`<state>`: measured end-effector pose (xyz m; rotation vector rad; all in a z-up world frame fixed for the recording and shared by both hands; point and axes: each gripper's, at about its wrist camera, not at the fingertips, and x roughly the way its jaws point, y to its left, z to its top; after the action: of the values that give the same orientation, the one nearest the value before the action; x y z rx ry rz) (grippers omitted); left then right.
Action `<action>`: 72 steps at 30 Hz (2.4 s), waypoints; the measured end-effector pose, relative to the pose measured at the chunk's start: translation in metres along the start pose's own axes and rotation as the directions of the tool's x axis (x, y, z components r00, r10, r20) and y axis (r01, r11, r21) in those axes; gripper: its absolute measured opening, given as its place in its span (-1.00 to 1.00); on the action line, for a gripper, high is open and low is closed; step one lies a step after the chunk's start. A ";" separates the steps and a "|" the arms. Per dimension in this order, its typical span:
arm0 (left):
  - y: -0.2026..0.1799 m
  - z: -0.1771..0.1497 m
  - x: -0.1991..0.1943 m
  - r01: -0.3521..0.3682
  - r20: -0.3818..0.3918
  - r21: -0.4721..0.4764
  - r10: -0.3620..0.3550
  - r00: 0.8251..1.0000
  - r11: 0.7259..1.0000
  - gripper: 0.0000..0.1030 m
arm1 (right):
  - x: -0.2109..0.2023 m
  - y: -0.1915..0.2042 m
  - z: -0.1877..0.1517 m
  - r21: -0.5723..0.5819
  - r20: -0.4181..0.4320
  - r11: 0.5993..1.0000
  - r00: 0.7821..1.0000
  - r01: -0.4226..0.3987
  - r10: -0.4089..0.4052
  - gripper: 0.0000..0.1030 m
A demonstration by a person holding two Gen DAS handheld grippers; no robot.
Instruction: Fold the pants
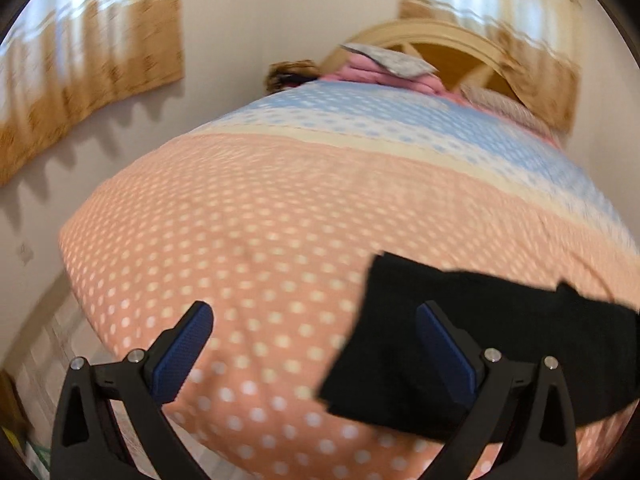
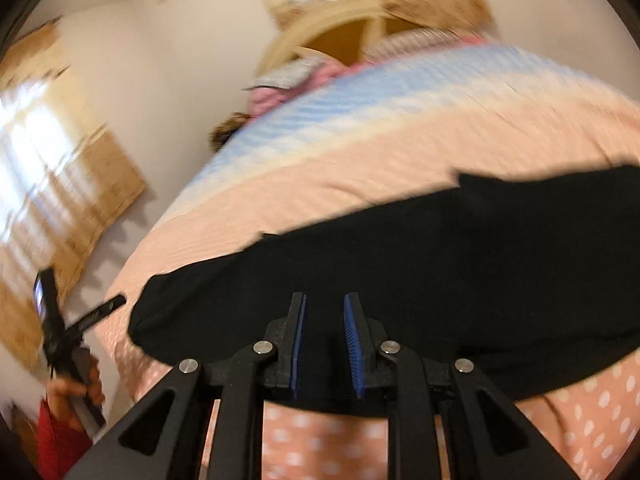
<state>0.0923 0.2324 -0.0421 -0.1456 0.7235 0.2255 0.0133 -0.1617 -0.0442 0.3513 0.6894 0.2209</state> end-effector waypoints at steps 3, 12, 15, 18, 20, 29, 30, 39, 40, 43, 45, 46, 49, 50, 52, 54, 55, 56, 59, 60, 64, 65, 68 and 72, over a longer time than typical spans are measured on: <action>0.007 -0.003 0.010 0.032 -0.016 -0.054 -0.033 0.999 0.998 1.00 | 0.003 0.034 -0.005 -0.120 0.017 0.993 1.000 0.000 0.002 -0.47; -0.011 -0.032 0.037 0.173 -0.136 -0.109 -0.187 0.973 0.979 0.96 | 0.049 0.040 -0.034 -0.124 -0.152 0.992 0.988 -0.024 0.005 -0.36; -0.017 -0.038 0.034 0.143 -0.095 -0.081 -0.150 0.984 0.987 0.94 | 0.049 0.038 -0.036 -0.121 -0.142 0.992 0.990 -0.038 0.021 -0.28; -0.023 -0.040 0.028 0.146 -0.081 -0.062 -0.151 0.985 0.987 0.49 | 0.050 0.043 -0.037 -0.140 -0.138 0.989 0.990 -0.042 0.022 -0.19; -0.022 -0.038 0.025 0.190 -0.078 -0.071 -0.195 0.978 0.979 0.08 | 0.049 0.045 -0.039 -0.153 -0.136 0.987 0.990 -0.042 0.021 -0.12; -0.011 -0.033 0.014 0.265 -0.069 -0.179 -0.281 0.957 0.947 -0.40 | 0.046 0.045 -0.039 -0.148 -0.133 0.987 0.990 -0.060 0.040 -0.06; -0.017 -0.029 0.007 0.262 -0.054 -0.156 -0.273 0.961 0.952 -0.41 | 0.043 0.042 -0.038 -0.128 -0.127 0.989 0.990 -0.069 0.053 -0.06; -0.121 0.012 -0.076 0.423 0.121 0.130 -0.438 0.891 0.897 -0.44 | -0.017 -0.018 -0.005 0.053 0.095 0.999 0.995 -0.004 -0.001 -0.06; -0.135 0.012 -0.084 0.443 0.129 0.166 -0.465 0.876 0.881 -0.44 | -0.022 -0.027 -0.002 0.083 0.107 0.997 0.994 0.003 -0.012 -0.06; -0.186 0.004 -0.107 0.521 0.116 0.292 -0.570 0.813 0.802 -0.44 | -0.038 -0.061 0.003 0.189 0.133 0.982 0.990 0.016 -0.042 -0.06; -0.217 -0.010 -0.113 0.556 0.076 0.359 -0.618 0.783 0.750 -0.44 | -0.046 -0.076 0.005 0.232 0.145 0.973 0.988 0.017 -0.051 -0.06; -0.234 -0.020 -0.113 0.562 0.051 0.394 -0.628 0.776 0.727 -0.45 | -0.051 -0.087 0.006 0.260 0.148 0.965 0.988 0.012 -0.052 -0.06; -0.266 -0.053 -0.103 0.564 -0.019 0.464 -0.630 0.777 0.683 -0.45 | -0.061 -0.101 0.009 0.294 0.159 0.956 0.986 -0.008 -0.041 -0.06; -0.273 -0.063 -0.098 0.565 -0.041 0.475 -0.625 0.780 0.674 -0.45 | -0.063 -0.102 0.010 0.295 0.162 0.955 0.986 -0.016 -0.034 -0.06; -0.279 -0.082 -0.086 0.555 -0.075 0.492 -0.603 0.795 0.671 -0.45 | -0.066 -0.102 0.012 0.289 0.170 0.956 0.985 -0.053 0.003 -0.06; -0.283 -0.093 -0.082 0.549 -0.093 0.510 -0.592 0.801 0.663 -0.45 | -0.065 -0.102 0.013 0.290 0.173 0.951 0.983 -0.104 0.055 -0.06; -0.283 -0.098 -0.083 0.537 -0.085 0.525 -0.587 0.805 0.661 -0.45 | -0.062 -0.104 0.014 0.292 0.169 0.946 0.981 -0.142 0.095 -0.06; -0.282 -0.100 -0.085 0.523 -0.070 0.540 -0.584 0.809 0.660 -0.45 | -0.060 -0.102 0.017 0.291 0.164 0.942 0.979 -0.168 0.124 -0.06; -0.286 -0.105 -0.096 0.492 -0.038 0.571 -0.577 0.816 0.658 -0.45 | -0.038 -0.095 0.031 0.295 0.115 0.916 0.962 -0.271 0.247 -0.02; -0.287 -0.103 -0.095 0.488 -0.035 0.575 -0.575 0.817 0.657 -0.45 | -0.024 -0.093 0.038 0.310 0.080 0.899 0.951 -0.308 0.299 0.06; -0.287 -0.110 -0.098 0.458 -0.011 0.602 -0.567 0.824 0.654 -0.44 | 0.017 -0.076 0.058 0.319 -0.033 0.872 0.915 -0.372 0.403 0.15; -0.288 -0.111 -0.098 0.449 -0.005 0.612 -0.565 0.825 0.651 -0.44 | 0.022 -0.072 0.061 0.307 -0.054 0.879 0.915 -0.365 0.399 0.15; -0.291 -0.117 -0.096 0.431 0.006 0.630 -0.559 0.829 0.646 -0.44 | 0.040 -0.054 0.068 0.229 -0.146 0.914 0.917 -0.334 0.371 0.16; -0.292 -0.123 -0.099 0.421 0.010 0.642 -0.555 0.832 0.642 -0.40 | 0.062 -0.039 0.066 0.151 -0.260 0.941 0.906 -0.303 0.334 0.16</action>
<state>0.0157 -0.0910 -0.0513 0.3144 0.4891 -0.5328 0.1068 -0.1946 -0.0482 0.5438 0.9269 0.5564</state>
